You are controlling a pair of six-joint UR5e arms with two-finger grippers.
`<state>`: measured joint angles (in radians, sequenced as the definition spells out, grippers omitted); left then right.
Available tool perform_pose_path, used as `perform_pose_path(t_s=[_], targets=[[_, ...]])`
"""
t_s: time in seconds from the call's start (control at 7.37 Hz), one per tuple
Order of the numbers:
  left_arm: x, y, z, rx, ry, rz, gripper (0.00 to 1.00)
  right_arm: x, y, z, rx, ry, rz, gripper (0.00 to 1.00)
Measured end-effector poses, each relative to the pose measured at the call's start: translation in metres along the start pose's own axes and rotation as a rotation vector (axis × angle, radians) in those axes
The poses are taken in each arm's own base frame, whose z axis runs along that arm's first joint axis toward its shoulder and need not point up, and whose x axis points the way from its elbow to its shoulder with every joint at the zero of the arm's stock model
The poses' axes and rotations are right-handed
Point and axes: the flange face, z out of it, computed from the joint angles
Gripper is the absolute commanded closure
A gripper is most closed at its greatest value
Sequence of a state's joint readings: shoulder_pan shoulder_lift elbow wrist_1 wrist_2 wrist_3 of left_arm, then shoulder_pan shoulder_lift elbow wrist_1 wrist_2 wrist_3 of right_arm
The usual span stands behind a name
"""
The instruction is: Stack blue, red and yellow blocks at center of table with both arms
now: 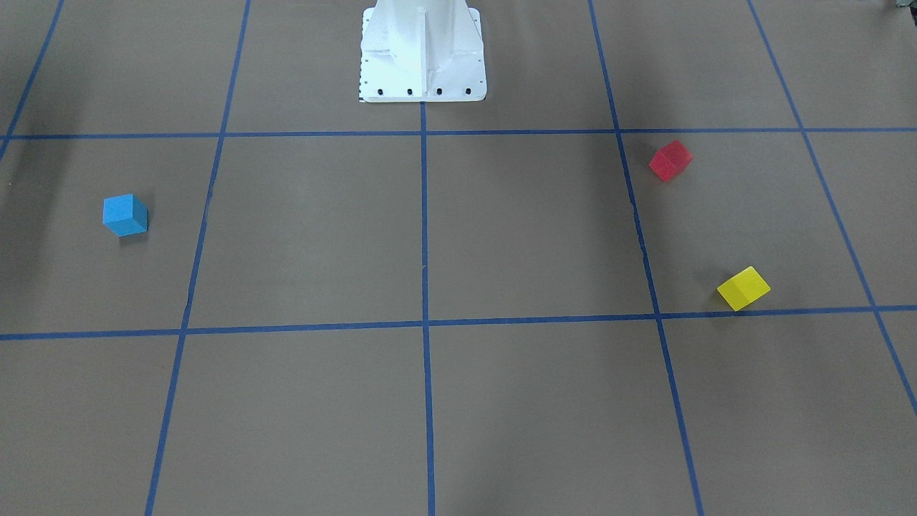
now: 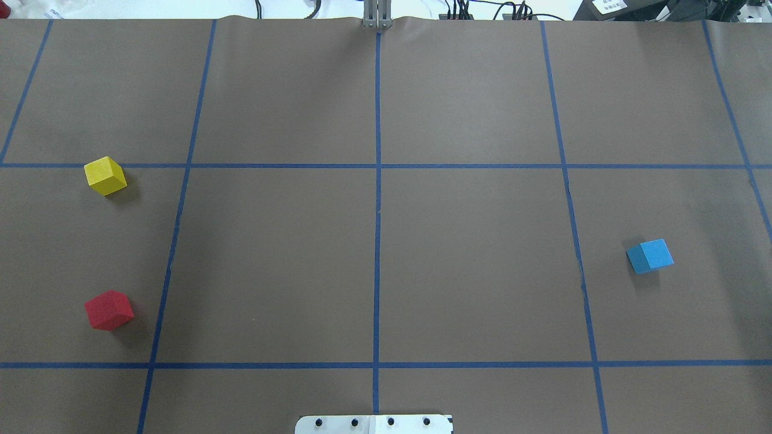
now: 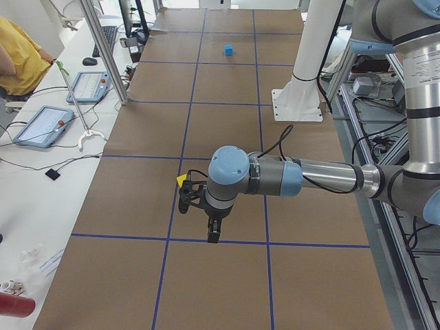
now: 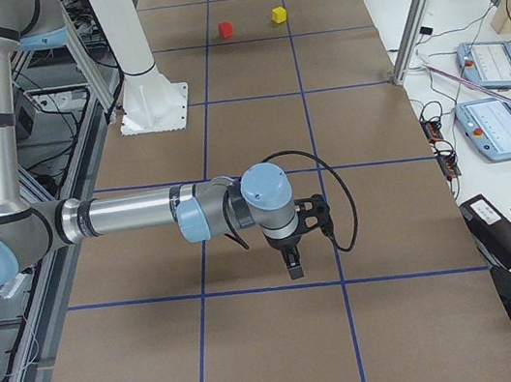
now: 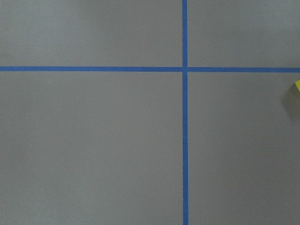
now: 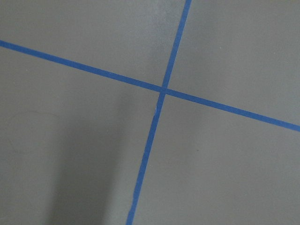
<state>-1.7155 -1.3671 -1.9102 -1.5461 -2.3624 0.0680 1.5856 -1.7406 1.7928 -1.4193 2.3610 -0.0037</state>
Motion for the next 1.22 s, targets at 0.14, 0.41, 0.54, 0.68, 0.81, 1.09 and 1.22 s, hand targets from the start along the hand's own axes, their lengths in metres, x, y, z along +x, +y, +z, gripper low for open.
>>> perform_pose_path(t_s=[0.14,0.41,0.54,0.68,0.81,1.09,1.22], targets=[[0.004,-0.008,-0.005,0.020,0.000,0.020,0.00,-0.004,-0.006,-0.004,0.018,-0.001,-0.010,0.00],[0.015,-0.038,-0.016,0.140,-0.009,0.143,0.00,-0.021,-0.029,-0.018,0.111,-0.005,-0.092,0.00],[0.017,-0.064,-0.018,0.216,-0.012,0.221,0.00,-0.034,-0.041,-0.024,0.159,-0.026,-0.115,0.00],[0.016,-0.081,-0.016,0.253,-0.012,0.264,0.00,-0.046,-0.047,-0.027,0.201,-0.060,-0.129,0.00],[0.017,-0.091,-0.014,0.267,-0.010,0.287,0.00,-0.061,-0.049,-0.022,0.228,-0.095,-0.141,0.00],[0.020,-0.096,-0.011,0.271,-0.006,0.303,0.00,-0.123,-0.056,0.003,0.208,-0.144,-0.075,0.00],[0.020,-0.096,-0.011,0.272,-0.006,0.306,0.00,-0.164,-0.054,0.017,0.192,-0.143,-0.040,0.00]])
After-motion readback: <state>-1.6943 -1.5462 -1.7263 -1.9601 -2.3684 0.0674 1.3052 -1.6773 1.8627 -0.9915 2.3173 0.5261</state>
